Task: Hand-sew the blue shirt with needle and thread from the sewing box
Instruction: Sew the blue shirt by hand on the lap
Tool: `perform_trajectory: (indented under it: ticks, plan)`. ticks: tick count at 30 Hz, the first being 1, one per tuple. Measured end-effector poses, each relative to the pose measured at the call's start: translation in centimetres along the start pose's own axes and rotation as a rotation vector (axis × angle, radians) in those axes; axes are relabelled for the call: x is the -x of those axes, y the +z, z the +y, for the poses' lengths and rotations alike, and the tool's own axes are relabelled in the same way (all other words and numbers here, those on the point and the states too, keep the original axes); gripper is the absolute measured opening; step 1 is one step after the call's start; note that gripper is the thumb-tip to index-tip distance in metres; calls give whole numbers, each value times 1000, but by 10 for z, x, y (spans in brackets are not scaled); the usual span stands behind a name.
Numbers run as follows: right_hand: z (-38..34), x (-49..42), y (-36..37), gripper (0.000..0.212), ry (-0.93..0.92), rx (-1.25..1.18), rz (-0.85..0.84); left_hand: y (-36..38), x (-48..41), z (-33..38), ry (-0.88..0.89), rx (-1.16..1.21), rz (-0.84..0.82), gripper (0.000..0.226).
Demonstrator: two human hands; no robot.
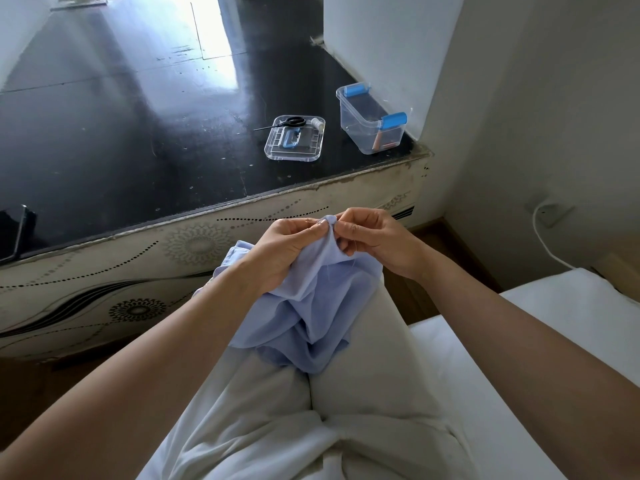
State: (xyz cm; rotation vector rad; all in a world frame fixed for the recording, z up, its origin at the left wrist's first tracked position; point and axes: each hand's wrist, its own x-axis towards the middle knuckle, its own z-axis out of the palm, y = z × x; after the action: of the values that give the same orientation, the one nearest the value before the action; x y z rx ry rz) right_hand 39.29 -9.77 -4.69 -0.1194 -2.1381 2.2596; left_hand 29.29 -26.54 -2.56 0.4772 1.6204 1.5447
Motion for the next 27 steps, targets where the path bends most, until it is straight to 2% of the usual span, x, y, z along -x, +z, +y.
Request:
perform_trajectory:
  ticks: [4, 12, 19, 23, 27]
  plan:
    - [-1, -2, -1, 25, 14, 39, 26, -2, 0, 3, -10, 62, 27, 40]
    - [-3, -3, 4, 27, -16, 97, 63, 2, 1, 4, -35, 52, 48, 23]
    - [-10, -9, 6, 15, -2, 292, 261, 7, 0, 6, -78, 36, 167, 23]
    - [-8, -11, 9, 14, -206, 508, 357, 14, 0, 5, -50, -40, 293, 19]
    - [-10, -14, 13, 9, -334, 668, 329, 16, 0, 7, -21, -68, 280, 10]
